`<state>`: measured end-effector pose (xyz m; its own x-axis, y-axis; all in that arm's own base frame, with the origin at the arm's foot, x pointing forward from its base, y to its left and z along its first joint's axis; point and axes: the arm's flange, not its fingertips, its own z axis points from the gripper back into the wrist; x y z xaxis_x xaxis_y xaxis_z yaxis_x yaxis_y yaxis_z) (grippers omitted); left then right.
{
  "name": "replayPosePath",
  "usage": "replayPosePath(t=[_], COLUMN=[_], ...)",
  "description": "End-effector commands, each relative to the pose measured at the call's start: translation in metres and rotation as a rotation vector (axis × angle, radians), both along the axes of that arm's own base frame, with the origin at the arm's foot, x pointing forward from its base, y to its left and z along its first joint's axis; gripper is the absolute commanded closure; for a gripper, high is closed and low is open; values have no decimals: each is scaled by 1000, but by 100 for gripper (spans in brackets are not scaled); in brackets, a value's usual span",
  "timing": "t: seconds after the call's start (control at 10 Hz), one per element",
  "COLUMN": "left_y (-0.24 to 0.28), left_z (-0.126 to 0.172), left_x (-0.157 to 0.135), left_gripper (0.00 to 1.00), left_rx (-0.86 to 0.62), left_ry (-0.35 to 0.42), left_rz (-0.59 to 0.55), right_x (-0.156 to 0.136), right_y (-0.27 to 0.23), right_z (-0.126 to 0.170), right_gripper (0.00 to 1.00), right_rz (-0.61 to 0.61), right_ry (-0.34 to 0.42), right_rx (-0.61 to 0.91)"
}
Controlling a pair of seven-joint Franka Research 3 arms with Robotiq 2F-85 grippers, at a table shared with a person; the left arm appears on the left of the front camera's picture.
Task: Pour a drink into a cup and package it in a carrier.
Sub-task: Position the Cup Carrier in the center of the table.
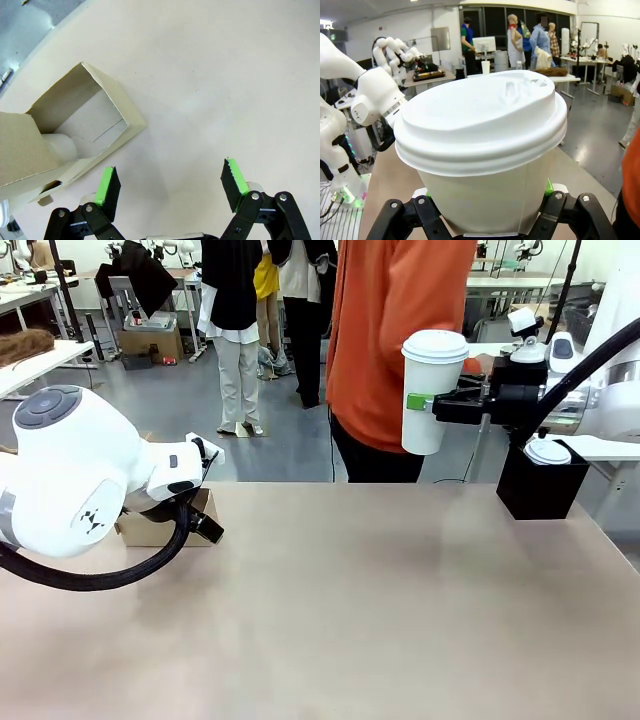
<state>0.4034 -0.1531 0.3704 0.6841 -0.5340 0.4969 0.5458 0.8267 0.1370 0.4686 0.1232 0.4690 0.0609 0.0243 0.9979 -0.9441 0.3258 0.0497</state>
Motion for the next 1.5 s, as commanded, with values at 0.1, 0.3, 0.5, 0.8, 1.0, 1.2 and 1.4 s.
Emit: replayPosePath(t=[0.1,0.3,0.5,0.8,1.0,1.2,1.4], left_y=[-3,-13,0,24,43,60,67], left_z=[54,106,151,180,176,163,149], left_x=[-3,-2,21,58,92,114,122], left_gripper=[0,0,0,0,0,0,0], left_rx=[11,24,8,30,39,19,3], left_ry=[45,113,149,147,176,196,209], left_rz=[82,158,260,395,452,506,527], right_x=[0,0,0,0,0,0,0], right_y=[1,1,1,1,1,1,1], right_z=[3,3,3,3,3,3,3], right_gripper=[19,19,19,19,19,19,19], right_rz=[9,9,9,9,9,9,9], right_ry=[-11,-11,-11,-11,-11,-11,-11], right_rx=[6,6,6,6,6,6,6])
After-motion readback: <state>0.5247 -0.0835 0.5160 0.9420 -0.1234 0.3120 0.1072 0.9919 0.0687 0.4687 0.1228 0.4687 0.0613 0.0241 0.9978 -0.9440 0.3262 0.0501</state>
